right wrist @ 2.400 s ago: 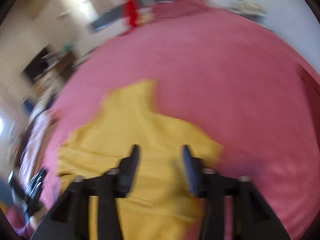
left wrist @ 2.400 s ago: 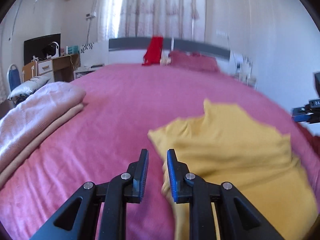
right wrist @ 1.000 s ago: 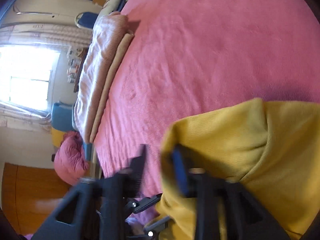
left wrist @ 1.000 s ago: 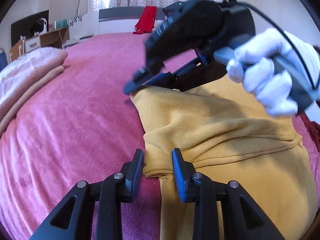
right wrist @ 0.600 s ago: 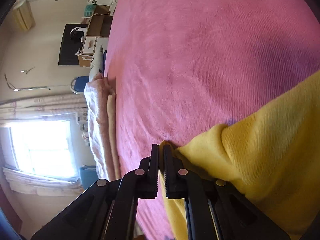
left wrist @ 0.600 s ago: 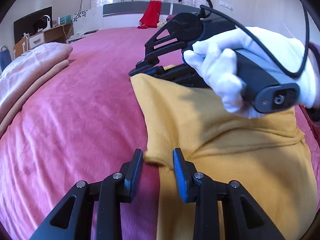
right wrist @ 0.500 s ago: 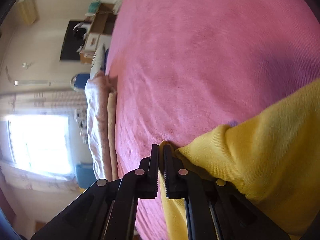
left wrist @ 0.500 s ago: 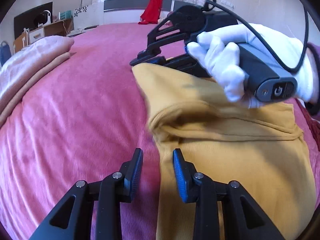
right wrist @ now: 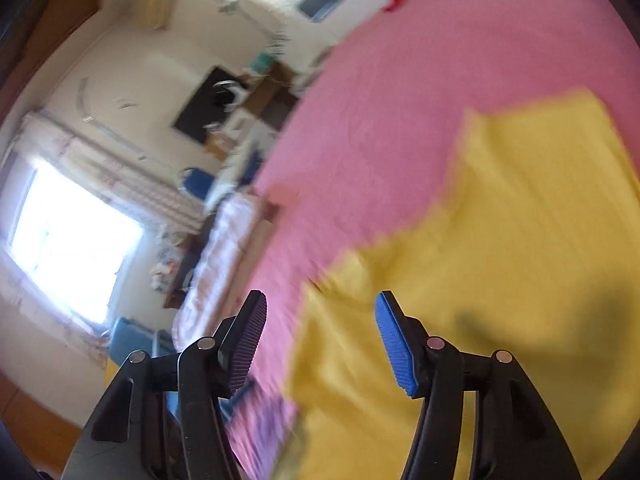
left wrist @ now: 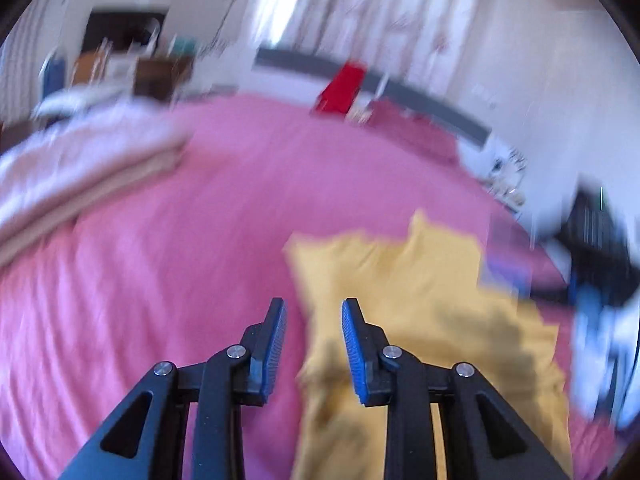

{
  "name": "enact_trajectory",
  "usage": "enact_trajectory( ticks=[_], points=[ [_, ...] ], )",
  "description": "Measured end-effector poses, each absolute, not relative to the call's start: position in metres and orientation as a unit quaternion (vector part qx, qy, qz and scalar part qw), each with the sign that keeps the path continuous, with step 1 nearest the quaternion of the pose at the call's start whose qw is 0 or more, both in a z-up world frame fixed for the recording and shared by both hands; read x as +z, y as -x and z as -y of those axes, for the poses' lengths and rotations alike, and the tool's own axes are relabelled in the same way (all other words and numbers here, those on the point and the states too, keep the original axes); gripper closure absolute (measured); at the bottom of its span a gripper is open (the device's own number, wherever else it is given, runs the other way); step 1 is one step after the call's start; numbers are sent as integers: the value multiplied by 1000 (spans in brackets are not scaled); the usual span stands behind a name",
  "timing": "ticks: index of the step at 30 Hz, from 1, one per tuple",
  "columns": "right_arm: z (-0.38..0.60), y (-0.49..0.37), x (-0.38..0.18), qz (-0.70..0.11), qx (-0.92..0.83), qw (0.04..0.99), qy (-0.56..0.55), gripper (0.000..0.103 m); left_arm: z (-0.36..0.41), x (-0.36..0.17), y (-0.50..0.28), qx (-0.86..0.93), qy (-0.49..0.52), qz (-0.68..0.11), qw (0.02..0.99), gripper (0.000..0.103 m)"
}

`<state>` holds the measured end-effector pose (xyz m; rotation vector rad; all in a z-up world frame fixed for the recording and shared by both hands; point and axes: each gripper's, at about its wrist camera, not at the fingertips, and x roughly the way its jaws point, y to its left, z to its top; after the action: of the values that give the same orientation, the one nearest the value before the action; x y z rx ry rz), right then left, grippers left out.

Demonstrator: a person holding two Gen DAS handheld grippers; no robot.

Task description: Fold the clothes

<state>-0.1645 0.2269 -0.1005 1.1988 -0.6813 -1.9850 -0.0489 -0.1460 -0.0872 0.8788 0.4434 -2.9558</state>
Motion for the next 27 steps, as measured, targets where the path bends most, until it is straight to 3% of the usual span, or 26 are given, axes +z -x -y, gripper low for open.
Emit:
enact_trajectory(
  ticks=[3,6,8,14,16,18,22,23,27],
  points=[
    [-256,149,-134,294,-761,315,-484,44,118,-91,100,-952,-291,-87,-32,75],
    [-286,134,-167,329,-751,279,-500,47,101,-144,146,-921,-388,21,-23,74],
    [-326,133,-181,404,-726,291,-474,52,110,-155,156,-918,-395,2,-43,74],
    [-506,105,-174,532,-753,126,-367,49,113,-147,157,-919,-392,-19,-44,75],
    [-522,93,-160,530,-764,132,-345,47,110,-138,151,-928,-372,-19,-28,75],
    [-514,87,-148,505,-771,155,-354,33,102,-130,140,-938,-345,-17,-14,75],
    [-463,83,-143,437,-789,175,-394,33,87,-134,129,-934,-357,3,-16,75],
    [-460,83,-147,443,-785,175,-396,34,83,-138,128,-929,-369,12,-17,75],
    [-452,79,-158,473,-764,186,-399,55,87,-158,133,-922,-387,0,-25,75]
  ],
)
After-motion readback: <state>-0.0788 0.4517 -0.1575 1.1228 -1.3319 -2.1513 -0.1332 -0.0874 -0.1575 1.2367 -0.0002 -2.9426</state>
